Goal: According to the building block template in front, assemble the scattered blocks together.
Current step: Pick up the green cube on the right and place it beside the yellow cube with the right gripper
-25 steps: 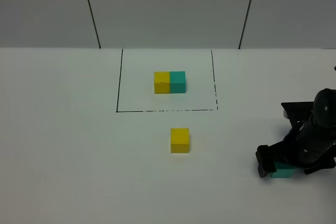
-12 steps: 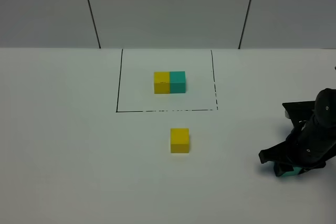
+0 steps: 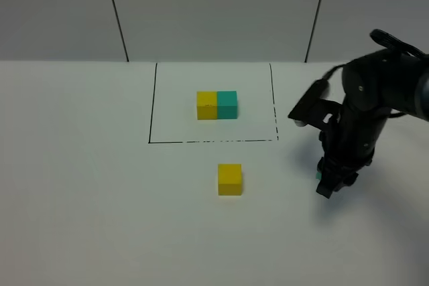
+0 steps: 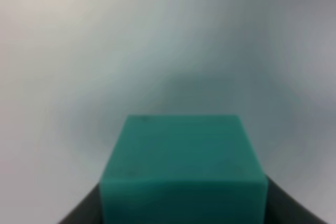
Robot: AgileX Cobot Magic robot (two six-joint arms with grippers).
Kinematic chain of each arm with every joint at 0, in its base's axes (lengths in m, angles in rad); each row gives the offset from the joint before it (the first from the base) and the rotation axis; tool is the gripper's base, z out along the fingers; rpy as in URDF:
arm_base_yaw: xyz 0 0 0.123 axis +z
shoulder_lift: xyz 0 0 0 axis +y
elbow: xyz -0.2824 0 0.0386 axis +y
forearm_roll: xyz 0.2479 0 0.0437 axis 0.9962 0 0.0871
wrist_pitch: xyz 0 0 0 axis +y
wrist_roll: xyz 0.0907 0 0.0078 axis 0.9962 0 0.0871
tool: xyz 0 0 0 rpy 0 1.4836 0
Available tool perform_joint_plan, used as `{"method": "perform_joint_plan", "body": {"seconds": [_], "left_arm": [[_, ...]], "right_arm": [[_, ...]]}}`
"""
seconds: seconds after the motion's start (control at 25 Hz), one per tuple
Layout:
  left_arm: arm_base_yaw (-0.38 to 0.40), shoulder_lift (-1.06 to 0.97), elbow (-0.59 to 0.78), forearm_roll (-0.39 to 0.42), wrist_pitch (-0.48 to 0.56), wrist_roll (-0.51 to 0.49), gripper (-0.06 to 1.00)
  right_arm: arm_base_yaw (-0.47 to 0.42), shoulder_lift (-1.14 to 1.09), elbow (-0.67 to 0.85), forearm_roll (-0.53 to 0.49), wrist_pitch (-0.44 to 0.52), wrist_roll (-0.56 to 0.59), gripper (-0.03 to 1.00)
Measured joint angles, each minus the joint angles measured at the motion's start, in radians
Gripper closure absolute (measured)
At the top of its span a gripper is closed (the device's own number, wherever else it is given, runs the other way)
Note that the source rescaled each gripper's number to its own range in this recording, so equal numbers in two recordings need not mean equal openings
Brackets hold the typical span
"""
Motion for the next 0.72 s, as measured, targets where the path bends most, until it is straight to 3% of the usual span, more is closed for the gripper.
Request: {"method": "perform_joint_plan", "body": {"seconds": [0.24,0.44,0.72], "left_arm": [[0.0,0.0,0.0,0.0,0.0,0.0,0.29],[0.0,0.0,0.0,0.0,0.0,0.0,0.29],[0.0,0.0,0.0,0.0,0.0,-0.001,0.29]], "right_arm": [[0.064,0.119,-0.156,-0.027,0.061,-0.187,0.96],[0.092,0.21,-0.244,-0.026,0.124,-0.22,0.96],[0.125,0.22,-0.256,-0.012,0.134,-0.302,0.96]]}}
